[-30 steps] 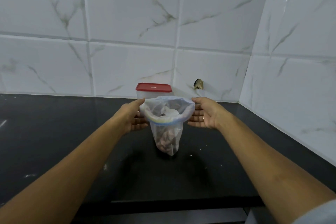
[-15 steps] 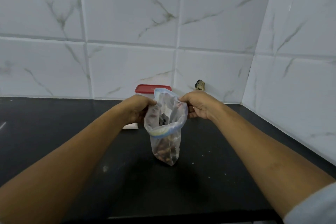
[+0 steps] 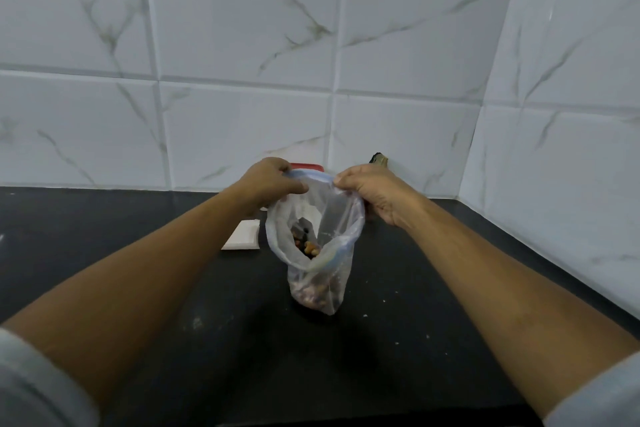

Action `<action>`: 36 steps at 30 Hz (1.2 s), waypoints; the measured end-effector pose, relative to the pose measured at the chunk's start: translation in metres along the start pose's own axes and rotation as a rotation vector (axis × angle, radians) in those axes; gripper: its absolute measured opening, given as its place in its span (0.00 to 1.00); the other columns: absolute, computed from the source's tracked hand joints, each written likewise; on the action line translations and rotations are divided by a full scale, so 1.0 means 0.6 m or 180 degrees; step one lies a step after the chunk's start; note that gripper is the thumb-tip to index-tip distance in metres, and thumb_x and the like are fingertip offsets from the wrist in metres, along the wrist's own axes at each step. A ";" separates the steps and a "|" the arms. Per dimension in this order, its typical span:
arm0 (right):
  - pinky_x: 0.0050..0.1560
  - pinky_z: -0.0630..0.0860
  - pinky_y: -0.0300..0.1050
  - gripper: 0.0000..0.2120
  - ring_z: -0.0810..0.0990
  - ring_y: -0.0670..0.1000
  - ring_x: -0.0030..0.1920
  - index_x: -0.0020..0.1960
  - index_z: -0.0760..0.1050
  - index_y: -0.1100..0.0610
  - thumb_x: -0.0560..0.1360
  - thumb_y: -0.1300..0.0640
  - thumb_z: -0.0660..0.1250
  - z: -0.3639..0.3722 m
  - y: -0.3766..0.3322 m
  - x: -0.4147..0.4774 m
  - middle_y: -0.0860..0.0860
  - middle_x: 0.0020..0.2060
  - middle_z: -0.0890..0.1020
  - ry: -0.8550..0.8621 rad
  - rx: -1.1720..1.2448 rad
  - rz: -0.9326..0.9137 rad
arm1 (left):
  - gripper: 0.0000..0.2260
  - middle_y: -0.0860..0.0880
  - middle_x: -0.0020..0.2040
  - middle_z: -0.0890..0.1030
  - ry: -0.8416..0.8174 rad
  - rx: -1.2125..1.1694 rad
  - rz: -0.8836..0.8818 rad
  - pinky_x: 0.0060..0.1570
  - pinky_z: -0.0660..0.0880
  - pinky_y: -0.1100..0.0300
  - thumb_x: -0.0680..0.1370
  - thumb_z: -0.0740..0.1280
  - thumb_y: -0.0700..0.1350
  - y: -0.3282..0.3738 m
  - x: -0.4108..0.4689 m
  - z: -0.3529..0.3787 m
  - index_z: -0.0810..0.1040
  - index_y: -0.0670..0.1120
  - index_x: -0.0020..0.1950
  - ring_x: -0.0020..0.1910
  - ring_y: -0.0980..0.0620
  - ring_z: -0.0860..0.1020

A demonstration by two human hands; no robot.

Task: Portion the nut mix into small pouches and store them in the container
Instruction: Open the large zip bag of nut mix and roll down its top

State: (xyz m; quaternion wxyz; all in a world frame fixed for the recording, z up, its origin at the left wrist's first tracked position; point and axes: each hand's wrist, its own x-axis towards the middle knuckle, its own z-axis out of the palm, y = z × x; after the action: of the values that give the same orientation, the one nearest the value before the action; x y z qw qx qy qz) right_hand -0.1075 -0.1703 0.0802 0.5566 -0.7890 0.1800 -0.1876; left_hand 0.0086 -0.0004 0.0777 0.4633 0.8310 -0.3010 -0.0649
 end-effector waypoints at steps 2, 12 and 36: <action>0.50 0.83 0.50 0.04 0.83 0.53 0.44 0.49 0.85 0.59 0.78 0.61 0.71 -0.007 -0.003 0.009 0.58 0.46 0.86 0.0199 -0.0052 -0.0173 | 0.13 0.44 0.46 0.82 0.0068 0.0070 0.0021 0.35 0.77 0.58 0.77 0.75 0.48 0.009 0.001 -0.006 0.81 0.40 0.55 0.40 0.48 0.80; 0.30 0.76 0.43 0.17 0.79 0.53 0.34 0.50 0.75 0.62 0.75 0.50 0.76 -0.055 0.007 -0.004 0.58 0.40 0.81 0.0114 -0.1202 0.0177 | 0.10 0.41 0.41 0.82 0.0073 -0.0843 -0.0760 0.28 0.80 0.58 0.81 0.69 0.44 0.013 -0.028 -0.005 0.80 0.37 0.56 0.35 0.46 0.82; 0.40 0.86 0.54 0.07 0.87 0.60 0.35 0.50 0.75 0.63 0.75 0.70 0.60 -0.074 -0.014 -0.039 0.62 0.36 0.84 0.0710 -0.1759 0.0183 | 0.08 0.36 0.45 0.80 0.0187 -0.0387 -0.0833 0.30 0.81 0.55 0.79 0.66 0.31 -0.038 -0.057 -0.041 0.78 0.32 0.57 0.36 0.46 0.80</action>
State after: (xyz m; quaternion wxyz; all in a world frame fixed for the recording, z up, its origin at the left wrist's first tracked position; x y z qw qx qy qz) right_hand -0.1489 -0.1921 0.0995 0.3027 -0.8797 0.3066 -0.2012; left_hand 0.0004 0.0456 0.0671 0.5090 0.8350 -0.1719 -0.1185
